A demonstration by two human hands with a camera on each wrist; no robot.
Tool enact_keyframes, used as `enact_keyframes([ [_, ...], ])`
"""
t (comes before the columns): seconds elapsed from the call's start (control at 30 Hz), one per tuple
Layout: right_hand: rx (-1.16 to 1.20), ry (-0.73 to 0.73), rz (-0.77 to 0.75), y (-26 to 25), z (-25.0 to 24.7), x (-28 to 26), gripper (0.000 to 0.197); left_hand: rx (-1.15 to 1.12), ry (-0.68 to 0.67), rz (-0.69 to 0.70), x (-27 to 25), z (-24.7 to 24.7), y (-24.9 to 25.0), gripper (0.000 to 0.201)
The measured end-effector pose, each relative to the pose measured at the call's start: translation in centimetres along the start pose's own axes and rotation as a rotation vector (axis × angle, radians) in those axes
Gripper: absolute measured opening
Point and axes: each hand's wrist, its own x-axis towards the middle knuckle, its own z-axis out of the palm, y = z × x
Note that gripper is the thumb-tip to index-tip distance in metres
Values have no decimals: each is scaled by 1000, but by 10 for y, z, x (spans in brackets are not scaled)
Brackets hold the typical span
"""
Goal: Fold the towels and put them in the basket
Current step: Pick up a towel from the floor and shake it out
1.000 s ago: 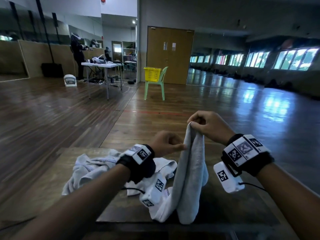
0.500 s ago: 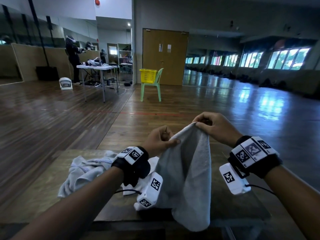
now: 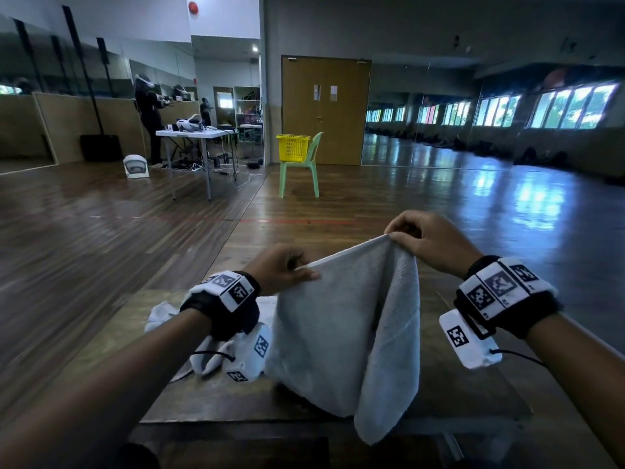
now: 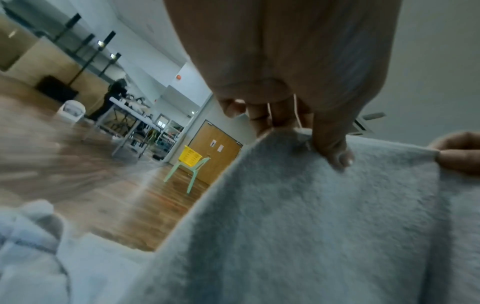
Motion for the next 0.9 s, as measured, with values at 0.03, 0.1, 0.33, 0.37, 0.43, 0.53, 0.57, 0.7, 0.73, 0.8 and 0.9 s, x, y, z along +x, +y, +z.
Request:
enact_keyframes([
  [0.03,-27,-6,-4,3,1,0,8,119,-58,-21,-2,-3,0,57],
  [0.1,-61,9,-8,7,1,0,8,398,-216,-71,-8,-5,-1,42],
  [0.33,-147,245,246,46,-24,-6,10,481,-166,-145,-24,-31,-24,48],
  [0.37,-222,204,315,53,-22,-8,9,483,-87,-123,-22,-37,-20,48],
  [0.43,-303,90,354,54,-10,-10,8,393,75,-25,-14,-46,-4,59],
  [0.53,-105,-168,210,34,21,-10,19,186,135,84,-1,-51,36,39],
  [0.57,8,-255,163,21,31,-11,21,140,113,121,5,-49,47,28],
  [0.7,408,-310,93,-24,60,-14,28,123,102,199,16,-43,73,10],
  [0.73,443,-276,84,-28,62,-14,26,117,96,192,16,-43,74,11],
  [0.8,439,-181,79,-28,63,-14,20,89,90,190,17,-44,72,14],
  [0.9,457,-91,70,-26,60,-13,8,49,108,146,15,-41,62,24],
])
